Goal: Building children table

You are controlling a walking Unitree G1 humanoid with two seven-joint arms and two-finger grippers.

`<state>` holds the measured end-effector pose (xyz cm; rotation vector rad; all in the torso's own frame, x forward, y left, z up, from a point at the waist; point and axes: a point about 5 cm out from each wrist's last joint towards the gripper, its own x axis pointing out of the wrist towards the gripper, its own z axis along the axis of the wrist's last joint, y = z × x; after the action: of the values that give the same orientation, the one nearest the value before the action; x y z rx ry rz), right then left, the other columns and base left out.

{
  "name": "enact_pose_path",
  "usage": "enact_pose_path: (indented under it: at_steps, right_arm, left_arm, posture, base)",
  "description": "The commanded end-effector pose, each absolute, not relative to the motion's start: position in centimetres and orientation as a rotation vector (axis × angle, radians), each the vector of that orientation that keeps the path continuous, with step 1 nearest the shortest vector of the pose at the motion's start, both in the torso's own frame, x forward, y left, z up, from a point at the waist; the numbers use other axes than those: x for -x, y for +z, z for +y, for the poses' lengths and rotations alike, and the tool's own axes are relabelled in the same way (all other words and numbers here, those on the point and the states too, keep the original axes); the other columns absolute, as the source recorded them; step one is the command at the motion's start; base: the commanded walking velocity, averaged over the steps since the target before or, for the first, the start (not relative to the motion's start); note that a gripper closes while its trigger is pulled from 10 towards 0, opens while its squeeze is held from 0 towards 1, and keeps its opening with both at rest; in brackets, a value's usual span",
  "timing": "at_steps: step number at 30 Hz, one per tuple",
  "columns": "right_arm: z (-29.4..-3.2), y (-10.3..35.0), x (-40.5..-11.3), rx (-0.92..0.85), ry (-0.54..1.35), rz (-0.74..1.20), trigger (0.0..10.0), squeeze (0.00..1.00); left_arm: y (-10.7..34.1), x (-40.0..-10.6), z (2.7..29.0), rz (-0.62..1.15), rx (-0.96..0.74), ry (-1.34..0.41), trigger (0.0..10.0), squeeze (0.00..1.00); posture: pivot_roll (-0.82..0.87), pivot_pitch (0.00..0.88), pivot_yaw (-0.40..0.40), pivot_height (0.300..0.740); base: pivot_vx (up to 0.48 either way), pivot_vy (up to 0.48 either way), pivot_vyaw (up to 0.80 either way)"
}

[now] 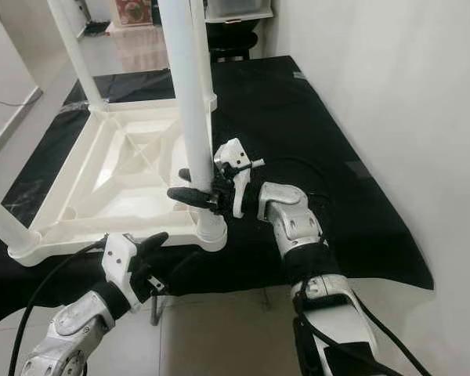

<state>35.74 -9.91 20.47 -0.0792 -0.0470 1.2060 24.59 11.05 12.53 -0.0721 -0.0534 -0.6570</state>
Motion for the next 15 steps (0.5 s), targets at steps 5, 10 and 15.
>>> enact_pose_path:
  at_steps: [5,10,15]
  right_arm:
    - [-11.4,18.0,-34.5,0.025,0.963,-0.009,0.0,0.00]
    - [-12.1,13.0,-31.3,0.127,0.197,0.143,0.0,0.00]
    - [-10.3,13.3,-31.9,0.121,0.303,0.110,0.0,0.00]
  left_arm:
    - [12.6,-24.3,11.3,-0.052,0.060,-0.653,10.0,0.00]
    - [12.7,-24.4,11.8,-0.054,0.061,-0.650,10.0,0.00]
    - [12.6,-24.6,11.7,-0.048,0.054,-0.659,10.0,0.00]
  posture:
    - [0.00,0.124,0.041,0.740]
    - [-0.03,0.133,0.083,0.740]
    - [-0.03,0.117,0.080,0.740]
  base:
    - [0.000,0.000,0.00]
    - [0.000,0.000,0.00]
    - [0.000,0.000,0.00]
